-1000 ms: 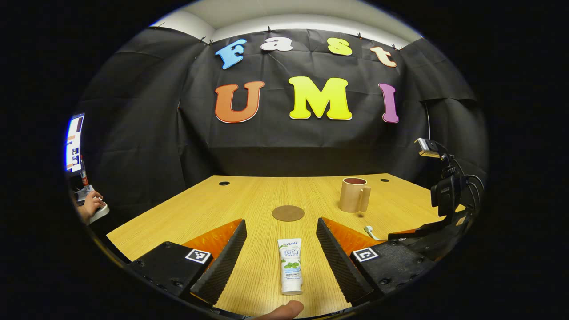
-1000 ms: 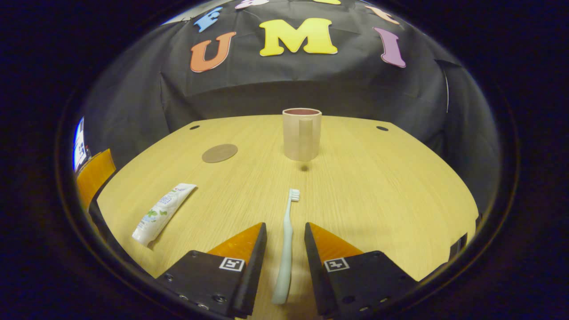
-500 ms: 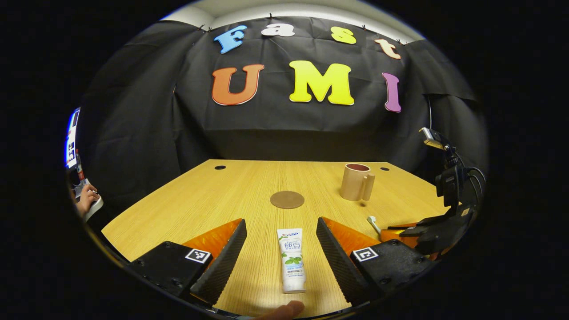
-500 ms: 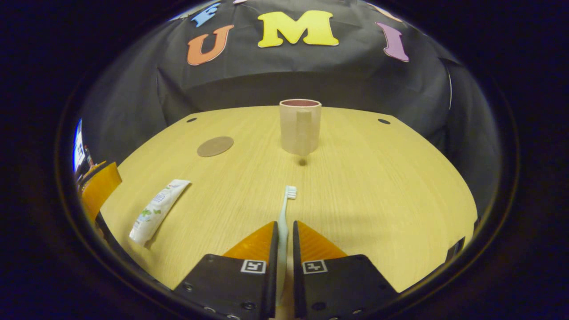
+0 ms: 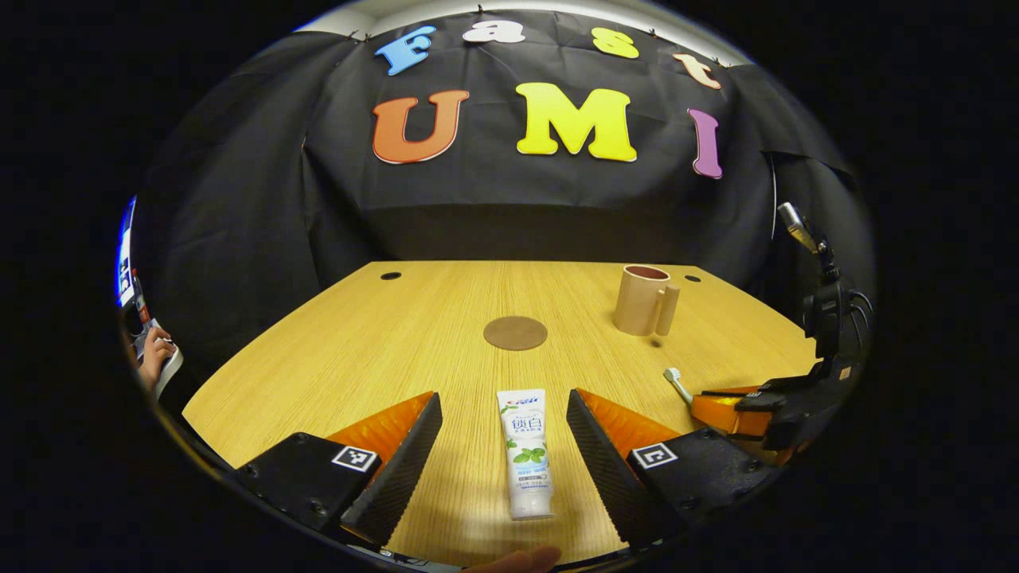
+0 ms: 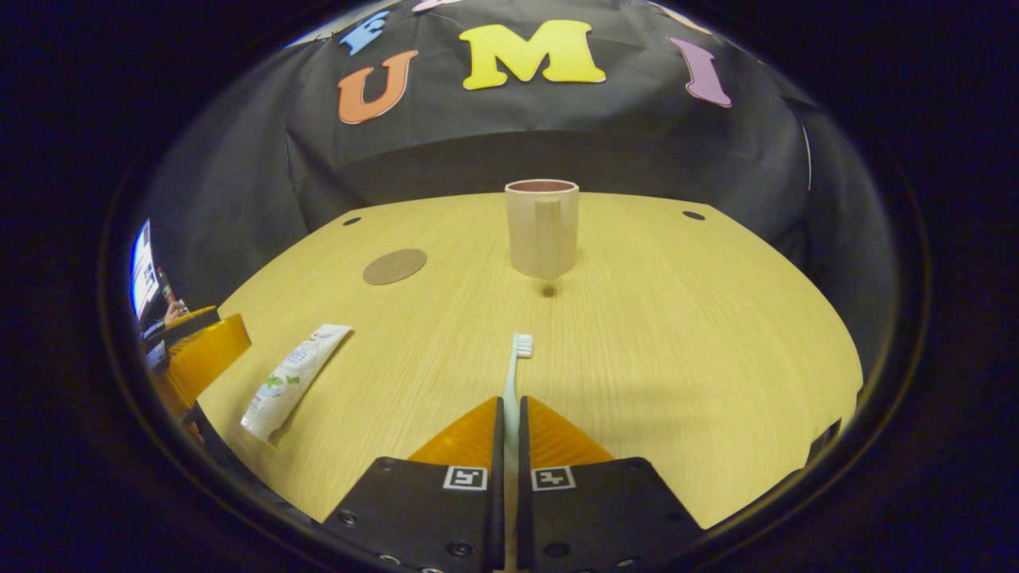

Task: Put the toothbrush and toothpaste on the desktop into the cup, then pick up the cup and place it on the coaster on the desktop.

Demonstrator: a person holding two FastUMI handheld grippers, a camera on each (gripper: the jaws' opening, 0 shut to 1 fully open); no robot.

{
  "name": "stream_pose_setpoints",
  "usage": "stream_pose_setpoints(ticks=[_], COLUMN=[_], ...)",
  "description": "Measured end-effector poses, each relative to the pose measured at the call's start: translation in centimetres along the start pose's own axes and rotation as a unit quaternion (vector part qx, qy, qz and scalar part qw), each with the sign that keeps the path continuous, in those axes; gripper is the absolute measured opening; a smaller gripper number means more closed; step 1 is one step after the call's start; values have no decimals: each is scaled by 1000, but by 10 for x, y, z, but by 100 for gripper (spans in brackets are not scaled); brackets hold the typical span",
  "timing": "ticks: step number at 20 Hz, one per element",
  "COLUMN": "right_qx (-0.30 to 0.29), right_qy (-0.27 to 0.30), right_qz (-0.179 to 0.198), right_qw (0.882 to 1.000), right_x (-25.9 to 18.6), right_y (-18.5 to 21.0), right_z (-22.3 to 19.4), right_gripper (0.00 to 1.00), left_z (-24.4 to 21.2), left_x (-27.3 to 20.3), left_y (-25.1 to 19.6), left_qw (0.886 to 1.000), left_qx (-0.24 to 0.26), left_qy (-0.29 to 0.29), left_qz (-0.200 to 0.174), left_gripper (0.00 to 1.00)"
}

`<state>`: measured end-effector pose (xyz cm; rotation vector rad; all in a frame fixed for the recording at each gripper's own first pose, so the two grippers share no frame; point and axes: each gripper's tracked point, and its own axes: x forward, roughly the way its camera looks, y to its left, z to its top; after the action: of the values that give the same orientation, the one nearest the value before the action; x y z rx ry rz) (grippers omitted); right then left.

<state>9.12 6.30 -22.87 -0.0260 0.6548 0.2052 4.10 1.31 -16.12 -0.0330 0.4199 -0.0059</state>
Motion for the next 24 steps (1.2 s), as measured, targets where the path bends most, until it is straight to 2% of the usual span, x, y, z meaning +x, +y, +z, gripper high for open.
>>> stream_pose_setpoints(ticks=[3,9,13,14,15,18,19,20,23,24], right_qx=[8,-1,-12,-15,-18,-20,-20,-21,-20,-18], right_qy=[-4,-28,-48,-51,-55,-67,-73,-79,-91,-94], right_qz=[8,18,21,20,22,28,30,31,34,34], right_qw=[1000,999,999,998,998,997,997,996,995,995], right_x=[-5,-22,-37,-41,-45,-56,-60,-64,-74,-75], right_y=[0,0,2,1,1,2,1,0,0,-1], right_z=[0,7,13,12,12,16,18,20,29,32], right_gripper=[5,5,5,5,5,5,5,5,5,5], left_z=[-15,-30,-46,-48,-52,-59,-62,-59,-60,-59], left_x=[5,11,17,18,20,21,22,22,22,23], left_y=[-1,-4,-12,-13,-16,-18,-17,-17,-19,-19], left_qw=[999,994,990,988,986,982,982,983,983,983], left_qx=[-15,-21,-12,-16,-22,-19,-11,-4,-1,-2], left_qy=[51,103,138,148,158,183,188,183,180,178], left_qz=[-11,-28,-32,-35,-38,-35,-33,-33,-41,-44], left_gripper=[99,91,79,80,71,57,60,50,44,46])
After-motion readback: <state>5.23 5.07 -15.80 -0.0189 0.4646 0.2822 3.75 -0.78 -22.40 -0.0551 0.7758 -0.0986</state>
